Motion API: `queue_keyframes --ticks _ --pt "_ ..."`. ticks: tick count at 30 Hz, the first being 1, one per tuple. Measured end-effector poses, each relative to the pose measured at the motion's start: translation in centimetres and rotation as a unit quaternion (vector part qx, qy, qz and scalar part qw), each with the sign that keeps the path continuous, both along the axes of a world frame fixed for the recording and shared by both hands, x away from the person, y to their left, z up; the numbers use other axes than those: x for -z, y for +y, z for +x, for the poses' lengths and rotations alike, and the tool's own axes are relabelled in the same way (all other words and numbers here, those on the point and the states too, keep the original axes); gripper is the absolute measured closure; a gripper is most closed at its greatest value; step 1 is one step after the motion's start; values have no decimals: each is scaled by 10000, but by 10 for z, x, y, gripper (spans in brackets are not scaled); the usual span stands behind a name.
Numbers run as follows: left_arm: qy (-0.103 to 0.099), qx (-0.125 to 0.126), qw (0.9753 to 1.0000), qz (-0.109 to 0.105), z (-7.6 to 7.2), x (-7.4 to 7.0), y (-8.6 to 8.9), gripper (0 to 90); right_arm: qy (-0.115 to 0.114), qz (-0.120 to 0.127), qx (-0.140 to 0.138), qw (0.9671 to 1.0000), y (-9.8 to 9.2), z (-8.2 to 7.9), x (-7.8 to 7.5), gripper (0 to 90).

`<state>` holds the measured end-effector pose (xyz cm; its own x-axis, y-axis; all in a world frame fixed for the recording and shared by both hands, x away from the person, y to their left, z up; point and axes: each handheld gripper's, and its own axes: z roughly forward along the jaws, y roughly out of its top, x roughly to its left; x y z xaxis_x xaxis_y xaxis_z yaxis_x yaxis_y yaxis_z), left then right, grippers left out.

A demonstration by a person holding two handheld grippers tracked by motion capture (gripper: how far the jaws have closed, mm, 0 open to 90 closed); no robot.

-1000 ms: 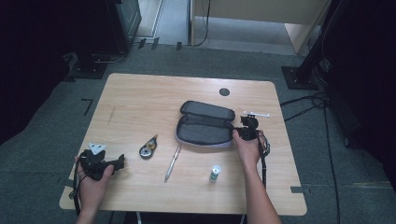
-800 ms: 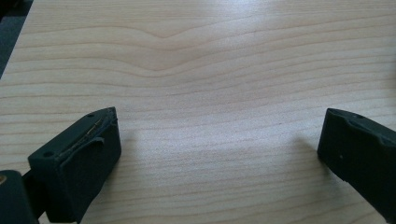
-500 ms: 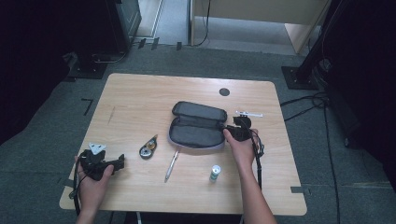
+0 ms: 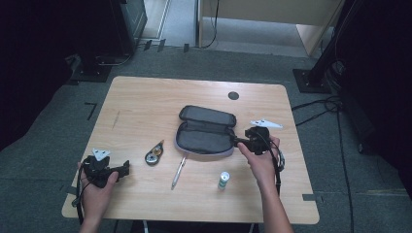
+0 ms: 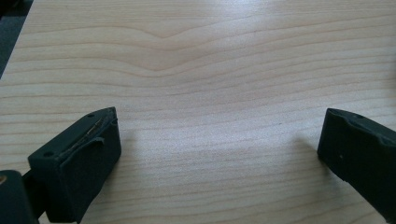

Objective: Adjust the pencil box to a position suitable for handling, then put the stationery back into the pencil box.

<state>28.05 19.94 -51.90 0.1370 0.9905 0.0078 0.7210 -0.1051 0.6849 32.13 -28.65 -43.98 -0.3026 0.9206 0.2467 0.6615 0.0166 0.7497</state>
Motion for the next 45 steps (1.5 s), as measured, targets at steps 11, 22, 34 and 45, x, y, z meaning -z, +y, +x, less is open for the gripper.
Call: queue_keyframes --ticks 11,22,34,45 --pt "0 0 10000 0 0 0 0 0 -262 -70 -20 9996 -5 -43 -6 322" --pt "3 3 10000 4 0 0 0 0 -447 -49 -169 9988 -1 -84 -6 347" --pt "-1 0 10000 0 0 0 0 0 -705 249 -491 9960 10 -106 -17 375" --pt "4 4 10000 6 0 0 0 0 -750 273 -950 9923 32 -120 -22 373"
